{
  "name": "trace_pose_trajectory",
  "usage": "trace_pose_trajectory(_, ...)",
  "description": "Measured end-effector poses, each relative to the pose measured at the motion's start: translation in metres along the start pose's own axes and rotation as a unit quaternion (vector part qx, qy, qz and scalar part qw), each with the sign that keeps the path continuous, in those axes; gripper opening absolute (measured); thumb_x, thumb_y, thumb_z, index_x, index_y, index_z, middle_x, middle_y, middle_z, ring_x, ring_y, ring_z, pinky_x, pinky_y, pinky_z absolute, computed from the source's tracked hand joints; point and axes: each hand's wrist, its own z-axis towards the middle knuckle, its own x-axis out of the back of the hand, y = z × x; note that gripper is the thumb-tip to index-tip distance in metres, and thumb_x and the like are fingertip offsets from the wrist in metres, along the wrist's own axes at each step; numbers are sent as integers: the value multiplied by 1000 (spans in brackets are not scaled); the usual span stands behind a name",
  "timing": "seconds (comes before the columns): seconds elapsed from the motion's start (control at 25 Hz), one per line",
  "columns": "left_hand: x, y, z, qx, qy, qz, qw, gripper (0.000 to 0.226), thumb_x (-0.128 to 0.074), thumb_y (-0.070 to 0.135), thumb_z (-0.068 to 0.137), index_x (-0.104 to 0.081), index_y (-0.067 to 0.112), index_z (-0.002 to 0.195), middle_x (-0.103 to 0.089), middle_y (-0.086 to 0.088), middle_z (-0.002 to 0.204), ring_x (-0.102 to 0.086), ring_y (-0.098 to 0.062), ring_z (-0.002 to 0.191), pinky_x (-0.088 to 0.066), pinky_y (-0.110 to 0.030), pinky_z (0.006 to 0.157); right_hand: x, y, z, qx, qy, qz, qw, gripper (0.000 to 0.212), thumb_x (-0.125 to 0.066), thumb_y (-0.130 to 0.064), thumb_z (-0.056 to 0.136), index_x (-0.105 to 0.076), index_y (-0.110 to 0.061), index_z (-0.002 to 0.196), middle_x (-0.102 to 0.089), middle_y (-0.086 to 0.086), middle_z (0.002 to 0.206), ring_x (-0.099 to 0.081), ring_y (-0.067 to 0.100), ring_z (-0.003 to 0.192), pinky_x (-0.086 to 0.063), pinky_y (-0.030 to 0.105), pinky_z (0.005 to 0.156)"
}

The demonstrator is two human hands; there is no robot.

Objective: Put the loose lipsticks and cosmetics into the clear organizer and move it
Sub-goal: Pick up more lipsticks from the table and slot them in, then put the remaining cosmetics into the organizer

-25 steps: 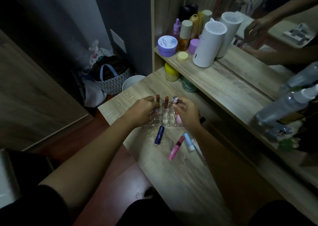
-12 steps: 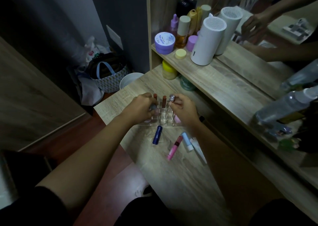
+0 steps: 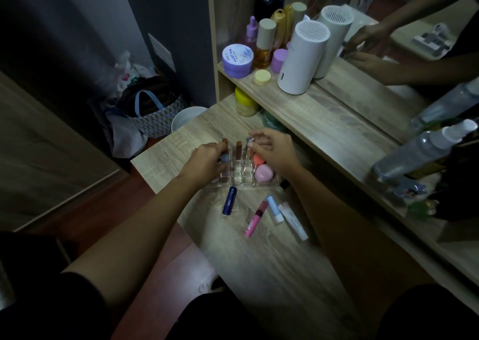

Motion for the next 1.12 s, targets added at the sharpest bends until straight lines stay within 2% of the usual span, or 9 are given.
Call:
trace_pose_trajectory(0.16,0,0,0,-4,13,2,1000,32,-67,14,80,-57,7,110,-68,-16,99,-62,-31,90,-51,-38,76,4,-2,2,18,-9,-26,999,22,-69,-16,83,-67,-13,105,-67,-2,102,-62,0,82,-53,13,78)
trace_pose_trajectory(0.4,11,5,-4,-10,32,-10,999,25,-67,15,81,-60,7,104,-66,-13,100,-64,-26,84,-52,-36,73,21,-16,-2,30,3,-27,999,32,-72,-18,80,-65,-8,110,-67,11,110,-65,16,97,-55,29,88)
trace_pose_trajectory(0.56,15,22,-18,-33,102,-32,994,22,-68,15,81,-62,5,100,-66,-13,94,-62,-25,80,-50,-35,71,38,-29,-20,59,35,-41,997,29,-72,-18,80,-66,-8,107,-70,9,103,-66,13,88,-55,20,79)
trace_pose_trajectory(0.64,1,36,-29,-51,81,-48,994,19,-66,15,83,-64,2,97,-67,-17,91,-62,-28,81,-48,-34,72,43,-25,-43,65,53,-53,995,22,-70,-13,81,-68,-6,102,-71,10,96,-65,12,80,-51,11,71)
trace_pose_trajectory(0.68,-10,43,-36,-57,54,-57,995,18,-65,14,84,-65,0,96,-68,-18,91,-63,-30,82,-48,-36,74,43,-18,-58,55,57,-67,995,18,-68,-12,82,-68,-5,100,-71,11,93,-64,12,78,-50,9,70)
trace_pose_trajectory(0.8,-54,61,-60,-46,-20,-70,996,18,-61,12,86,-67,-1,97,-70,-22,95,-64,-33,90,-47,-37,78,37,16,-107,-45,31,-152,987,12,-63,-14,86,-68,-5,92,-72,13,89,-67,22,81,-50,24,74)
trace_pose_trajectory(0.92,-92,72,-75,48,-37,-92,994,25,-60,16,86,-62,-3,101,-65,-25,102,-60,-35,97,-44,-38,81,25,48,-141,-168,-3,-141,976,26,-70,-19,82,-65,2,98,-69,20,96,-64,33,91,-51,35,80)
trace_pose_trajectory(1.0,-105,78,-77,104,-37,-106,988,29,-64,21,84,-58,-4,96,-62,-25,101,-58,-36,96,-43,-39,77,19,60,-151,-189,-47,-150,969,42,-77,-20,75,-61,6,103,-67,23,103,-62,34,96,-50,39,83)
trace_pose_trajectory(1.12,-114,79,-73,125,-26,-108,986,30,-68,21,81,-59,-5,93,-61,-25,100,-57,-37,92,-45,-41,77,15,66,-157,-206,-59,-122,969,42,-80,-14,71,-61,4,104,-69,21,103,-65,32,93,-52,38,80)
